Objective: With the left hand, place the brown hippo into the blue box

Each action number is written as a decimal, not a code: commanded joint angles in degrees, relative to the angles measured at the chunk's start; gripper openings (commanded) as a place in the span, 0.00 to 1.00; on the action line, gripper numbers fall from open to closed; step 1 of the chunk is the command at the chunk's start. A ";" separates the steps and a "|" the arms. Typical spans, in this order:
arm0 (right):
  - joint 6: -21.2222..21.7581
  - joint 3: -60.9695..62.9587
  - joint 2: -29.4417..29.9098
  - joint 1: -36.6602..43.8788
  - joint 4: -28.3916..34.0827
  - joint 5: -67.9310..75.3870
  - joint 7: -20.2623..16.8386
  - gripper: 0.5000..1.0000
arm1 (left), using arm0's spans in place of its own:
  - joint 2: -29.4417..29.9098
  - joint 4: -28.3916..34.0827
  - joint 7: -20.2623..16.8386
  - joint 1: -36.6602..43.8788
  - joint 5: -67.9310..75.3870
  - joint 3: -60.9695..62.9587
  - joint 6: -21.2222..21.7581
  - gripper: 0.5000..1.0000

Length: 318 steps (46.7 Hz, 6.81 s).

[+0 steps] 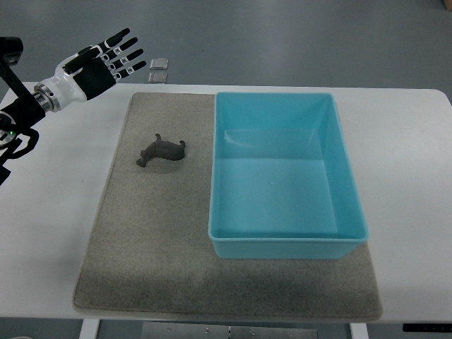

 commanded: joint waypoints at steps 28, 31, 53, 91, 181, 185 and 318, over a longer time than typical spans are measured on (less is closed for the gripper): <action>0.00 0.01 0.00 -0.03 0.00 0.00 -0.01 0.87 | 0.74 -0.18 -2.22 0.51 0.60 -0.50 0.00 1.00; 0.00 -0.08 0.00 -0.03 0.00 0.00 -0.01 0.87 | 0.83 -0.09 -2.31 0.60 1.12 -0.32 0.00 1.00; 0.00 0.01 0.00 -0.03 0.00 0.00 -0.01 0.87 | 2.14 -0.27 -11.54 -0.98 16.15 -0.41 0.00 1.00; 0.00 0.01 0.00 -0.03 0.00 0.00 -0.01 0.87 | 12.69 -20.56 -32.63 1.83 65.54 3.72 9.15 0.99; 0.00 0.01 0.00 -0.03 0.00 0.00 -0.01 0.87 | 8.30 -22.06 -34.30 -1.51 105.45 21.21 25.16 0.25; 0.00 0.01 0.00 -0.03 0.00 0.00 -0.01 0.87 | 8.30 -22.06 -34.30 -1.95 105.45 21.12 25.16 0.25; 0.00 0.01 0.00 -0.03 0.00 0.00 -0.01 0.87 | -10.51 -23.29 -33.69 -14.61 99.03 23.76 17.60 0.00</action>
